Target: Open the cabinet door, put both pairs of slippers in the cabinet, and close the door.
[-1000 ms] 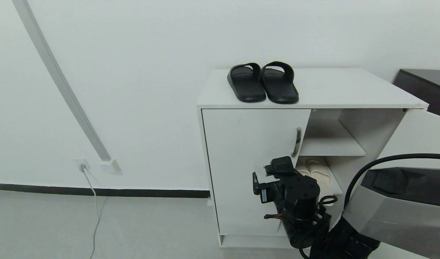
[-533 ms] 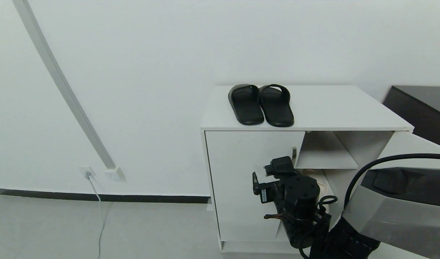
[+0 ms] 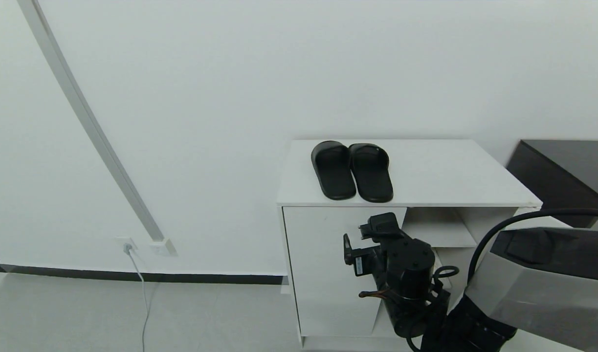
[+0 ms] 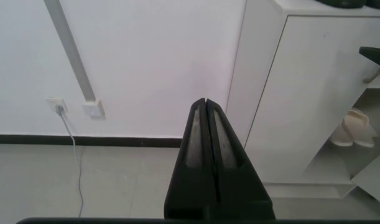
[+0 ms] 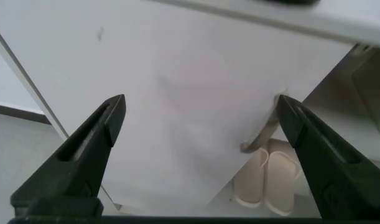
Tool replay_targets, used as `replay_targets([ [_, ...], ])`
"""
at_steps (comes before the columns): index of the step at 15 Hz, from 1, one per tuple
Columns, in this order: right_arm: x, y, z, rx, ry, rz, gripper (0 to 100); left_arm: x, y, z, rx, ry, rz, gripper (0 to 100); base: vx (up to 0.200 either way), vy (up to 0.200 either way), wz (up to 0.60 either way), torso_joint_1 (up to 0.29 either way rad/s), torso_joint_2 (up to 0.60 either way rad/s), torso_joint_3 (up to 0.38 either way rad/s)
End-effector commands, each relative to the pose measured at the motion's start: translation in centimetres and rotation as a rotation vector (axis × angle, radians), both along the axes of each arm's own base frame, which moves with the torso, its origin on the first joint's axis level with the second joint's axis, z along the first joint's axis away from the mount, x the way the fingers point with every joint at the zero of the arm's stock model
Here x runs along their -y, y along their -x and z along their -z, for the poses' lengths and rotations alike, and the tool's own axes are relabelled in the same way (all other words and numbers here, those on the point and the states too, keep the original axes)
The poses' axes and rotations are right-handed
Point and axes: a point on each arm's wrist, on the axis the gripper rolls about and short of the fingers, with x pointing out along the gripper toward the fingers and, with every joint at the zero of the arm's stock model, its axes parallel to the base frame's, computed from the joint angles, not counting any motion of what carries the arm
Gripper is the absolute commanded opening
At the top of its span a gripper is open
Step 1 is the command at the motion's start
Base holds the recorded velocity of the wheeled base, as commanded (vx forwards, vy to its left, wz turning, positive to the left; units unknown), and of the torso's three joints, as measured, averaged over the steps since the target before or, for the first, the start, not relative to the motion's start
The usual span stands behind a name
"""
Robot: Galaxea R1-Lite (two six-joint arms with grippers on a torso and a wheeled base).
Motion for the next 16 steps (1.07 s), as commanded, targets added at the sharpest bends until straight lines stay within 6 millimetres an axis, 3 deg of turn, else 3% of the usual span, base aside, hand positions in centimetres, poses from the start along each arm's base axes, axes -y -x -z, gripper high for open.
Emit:
replay_targets([
  [1, 0.12, 0.14, 0.05, -0.002, 0.002, 0.0, 100, 0.0, -0.01, 0.0, -0.001, 0.0, -0.001, 0, 0.0, 0.0, 0.0, 0.266, -0.6, -0.334],
  [12, 0.35, -0.14, 0.51, -0.005, 0.011, -0.012, 100, 0.0, -0.01, 0.0, -0.001, 0.0, 0.001, 0, 0.0, 0.0, 0.0, 0.194, -0.42, -0.23],
  [16, 0.65, -0.48, 0.38, 0.001, 0.018, -0.002, 100, 0.0, -0.01, 0.0, -0.001, 0.0, -0.001, 0, 0.0, 0.0, 0.0, 0.035, -0.08, -0.035],
])
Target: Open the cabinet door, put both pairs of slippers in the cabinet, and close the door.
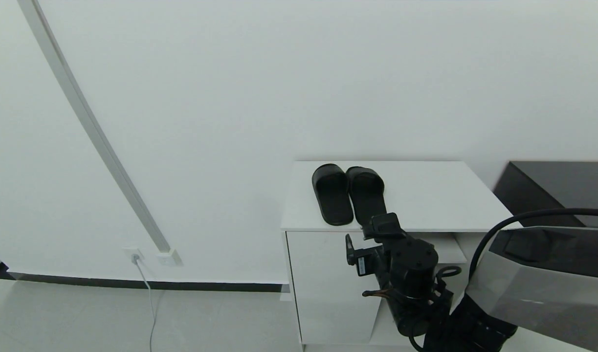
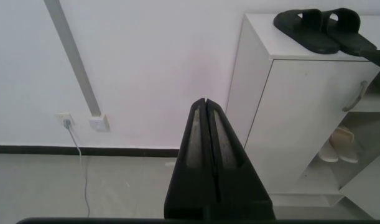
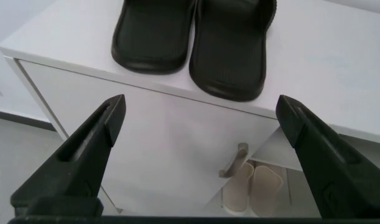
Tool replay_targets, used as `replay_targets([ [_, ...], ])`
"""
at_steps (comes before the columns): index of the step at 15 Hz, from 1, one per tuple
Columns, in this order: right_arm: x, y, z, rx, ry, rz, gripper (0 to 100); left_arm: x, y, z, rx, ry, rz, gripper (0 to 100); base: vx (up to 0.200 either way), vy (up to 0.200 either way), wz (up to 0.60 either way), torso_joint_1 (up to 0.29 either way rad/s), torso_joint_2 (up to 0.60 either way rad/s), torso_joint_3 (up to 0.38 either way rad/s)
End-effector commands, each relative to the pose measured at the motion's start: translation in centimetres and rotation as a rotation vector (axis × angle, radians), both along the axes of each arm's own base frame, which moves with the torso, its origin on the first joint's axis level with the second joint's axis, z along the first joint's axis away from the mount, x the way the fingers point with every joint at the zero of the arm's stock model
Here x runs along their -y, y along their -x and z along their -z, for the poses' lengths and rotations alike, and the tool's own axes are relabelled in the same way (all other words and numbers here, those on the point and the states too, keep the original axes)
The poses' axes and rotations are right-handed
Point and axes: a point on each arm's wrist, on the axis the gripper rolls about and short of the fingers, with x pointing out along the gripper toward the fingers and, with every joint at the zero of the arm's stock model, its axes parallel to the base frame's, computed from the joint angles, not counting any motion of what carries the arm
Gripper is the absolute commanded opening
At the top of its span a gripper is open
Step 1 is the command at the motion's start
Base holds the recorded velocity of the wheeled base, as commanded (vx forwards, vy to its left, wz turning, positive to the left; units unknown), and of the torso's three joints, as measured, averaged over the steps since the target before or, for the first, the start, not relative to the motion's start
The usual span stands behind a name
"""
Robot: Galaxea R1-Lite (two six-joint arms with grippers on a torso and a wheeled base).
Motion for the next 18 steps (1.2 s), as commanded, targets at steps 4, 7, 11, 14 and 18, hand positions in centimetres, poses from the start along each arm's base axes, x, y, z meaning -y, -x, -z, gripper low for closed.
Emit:
replay_targets([
  [4, -0.7, -1.3, -0.8, 0.002, -0.009, -0.007, 100, 0.0, 0.0, 0.0, -0.001, 0.001, -0.001, 0, 0.0, 0.0, 0.0, 0.0, 0.0, 0.0],
  [7, -2.0, -2.9, -2.7, -0.042, -0.048, 0.001, 100, 0.0, 0.0, 0.0, -0.001, -0.001, -0.001, 0, 0.0, 0.0, 0.0, 0.0, 0.0, 0.0],
  [11, -2.6, -3.4, -6.6, -0.116, -0.11, 0.011, 100, 0.0, 0.0, 0.0, -0.001, 0.004, -0.006, 0, 0.0, 0.0, 0.0, 0.0, 0.0, 0.0],
  [14, -2.8, -3.6, -7.9, -0.13, -0.13, 0.015, 100, 0.0, 0.0, 0.0, -0.002, -0.01, -0.001, 0, 0.0, 0.0, 0.0, 0.0, 0.0, 0.0],
  [18, -2.8, -3.6, -7.6, -0.139, -0.131, 0.016, 100, 0.0, 0.0, 0.0, -0.002, -0.011, 0.002, 0, 0.0, 0.0, 0.0, 0.0, 0.0, 0.0],
])
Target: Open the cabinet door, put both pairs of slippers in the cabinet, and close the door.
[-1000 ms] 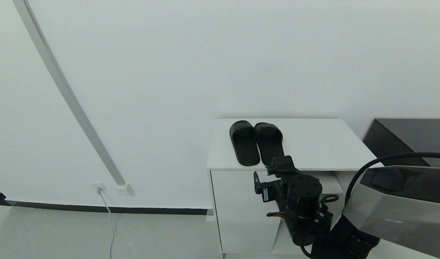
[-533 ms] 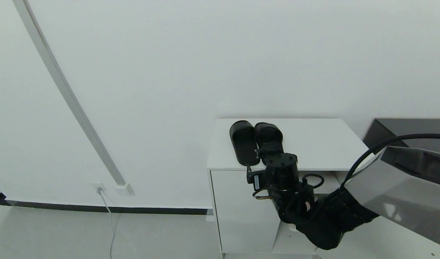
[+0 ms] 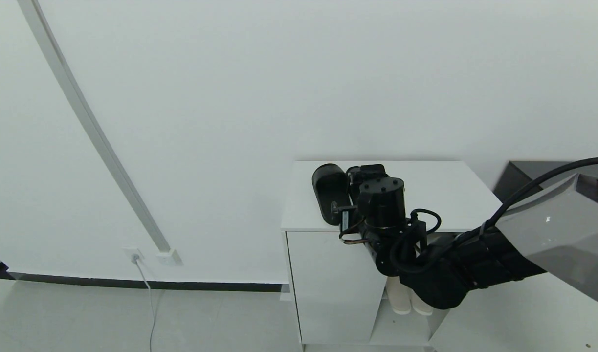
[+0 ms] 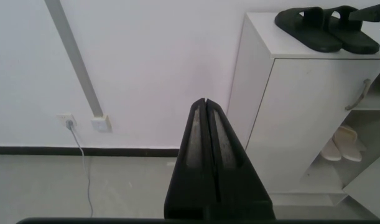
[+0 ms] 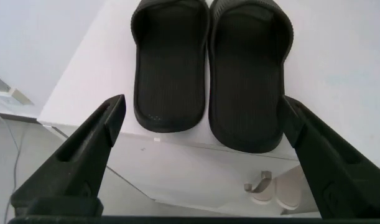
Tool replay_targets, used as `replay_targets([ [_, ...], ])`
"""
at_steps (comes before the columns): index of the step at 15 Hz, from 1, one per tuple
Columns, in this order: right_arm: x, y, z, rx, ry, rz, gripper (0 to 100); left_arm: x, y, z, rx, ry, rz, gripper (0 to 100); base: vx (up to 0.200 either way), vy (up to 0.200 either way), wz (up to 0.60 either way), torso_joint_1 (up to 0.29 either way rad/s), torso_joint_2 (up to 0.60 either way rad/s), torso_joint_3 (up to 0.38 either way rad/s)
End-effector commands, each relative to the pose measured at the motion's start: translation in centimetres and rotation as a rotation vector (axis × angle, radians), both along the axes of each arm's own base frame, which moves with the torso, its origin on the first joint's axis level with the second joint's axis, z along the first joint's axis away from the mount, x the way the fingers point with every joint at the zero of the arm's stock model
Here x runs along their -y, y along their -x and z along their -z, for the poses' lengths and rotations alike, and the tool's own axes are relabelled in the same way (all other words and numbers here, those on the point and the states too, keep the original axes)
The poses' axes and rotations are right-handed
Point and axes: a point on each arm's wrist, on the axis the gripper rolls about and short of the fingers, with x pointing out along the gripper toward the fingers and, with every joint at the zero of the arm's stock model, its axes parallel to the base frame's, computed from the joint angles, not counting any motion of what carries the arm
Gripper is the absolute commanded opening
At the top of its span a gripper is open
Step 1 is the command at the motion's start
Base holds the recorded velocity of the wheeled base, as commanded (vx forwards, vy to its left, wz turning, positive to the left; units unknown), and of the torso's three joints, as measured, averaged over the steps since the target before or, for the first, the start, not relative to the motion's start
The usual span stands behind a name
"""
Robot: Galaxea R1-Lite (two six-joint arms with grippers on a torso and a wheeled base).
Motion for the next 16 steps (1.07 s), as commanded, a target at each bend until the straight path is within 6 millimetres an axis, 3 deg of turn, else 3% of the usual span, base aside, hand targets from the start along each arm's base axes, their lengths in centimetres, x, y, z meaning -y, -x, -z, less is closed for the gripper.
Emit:
replay_targets([
  [1, 0.1, 0.1, 0.0, -0.002, 0.002, 0.0, 100, 0.0, 0.0, 0.0, -0.002, 0.0, 0.002, 0, 0.0, 0.0, 0.0, 0.0, 0.0, 0.0],
  [10, 0.3, -0.8, 2.9, -0.056, 0.037, 0.02, 100, 0.0, 0.0, 0.0, -0.002, 0.006, 0.0, 0, 0.178, 0.0, 0.0, 0.001, 0.0, 0.002],
  [16, 0.4, -2.7, 4.3, -0.052, 0.015, 0.042, 100, 0.0, 0.0, 0.0, -0.002, 0.006, -0.001, 0, 0.0, 0.0, 0.0, 0.0, 0.0, 0.0],
])
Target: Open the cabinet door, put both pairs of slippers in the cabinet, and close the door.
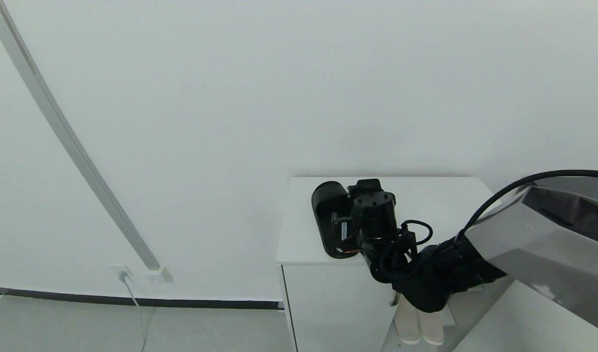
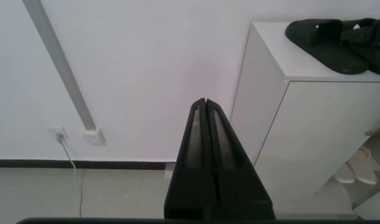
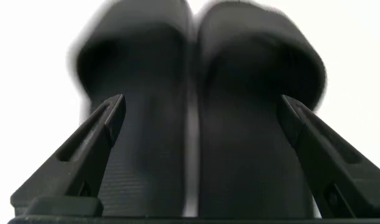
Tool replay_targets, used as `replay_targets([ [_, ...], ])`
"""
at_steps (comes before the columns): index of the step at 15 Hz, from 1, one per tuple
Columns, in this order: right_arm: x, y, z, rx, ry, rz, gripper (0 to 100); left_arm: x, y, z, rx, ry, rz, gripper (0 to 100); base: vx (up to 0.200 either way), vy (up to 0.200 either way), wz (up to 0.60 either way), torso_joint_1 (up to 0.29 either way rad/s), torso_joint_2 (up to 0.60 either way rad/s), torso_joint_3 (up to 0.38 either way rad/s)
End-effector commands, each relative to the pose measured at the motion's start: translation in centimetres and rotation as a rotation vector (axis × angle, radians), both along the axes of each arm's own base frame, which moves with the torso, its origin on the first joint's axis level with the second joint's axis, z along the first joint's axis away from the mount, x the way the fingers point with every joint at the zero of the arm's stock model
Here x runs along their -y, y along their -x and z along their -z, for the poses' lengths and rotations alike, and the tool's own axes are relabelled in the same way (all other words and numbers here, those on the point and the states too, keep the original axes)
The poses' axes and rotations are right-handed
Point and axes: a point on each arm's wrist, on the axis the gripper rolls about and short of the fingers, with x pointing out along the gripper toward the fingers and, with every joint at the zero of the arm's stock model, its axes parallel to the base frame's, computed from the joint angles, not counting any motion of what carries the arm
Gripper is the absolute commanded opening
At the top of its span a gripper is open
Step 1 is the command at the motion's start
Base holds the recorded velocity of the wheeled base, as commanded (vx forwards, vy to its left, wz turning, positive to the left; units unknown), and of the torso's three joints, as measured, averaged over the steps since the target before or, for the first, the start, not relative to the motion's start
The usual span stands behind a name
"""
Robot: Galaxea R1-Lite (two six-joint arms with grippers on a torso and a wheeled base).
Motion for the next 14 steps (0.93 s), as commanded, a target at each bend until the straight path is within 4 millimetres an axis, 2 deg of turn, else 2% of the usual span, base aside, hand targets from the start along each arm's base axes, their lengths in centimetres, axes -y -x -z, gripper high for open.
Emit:
replay_targets([
  [1, -0.1, -1.0, 0.9, -0.005, 0.003, 0.006, 100, 0.0, 0.0, 0.0, -0.001, 0.001, -0.002, 0, 0.0, 0.0, 0.0, 0.0, 0.0, 0.0],
  [14, -0.8, -7.4, 2.4, 0.081, -0.007, 0.027, 100, 0.0, 0.0, 0.0, -0.001, -0.001, 0.001, 0, 0.0, 0.0, 0.0, 0.0, 0.0, 0.0],
])
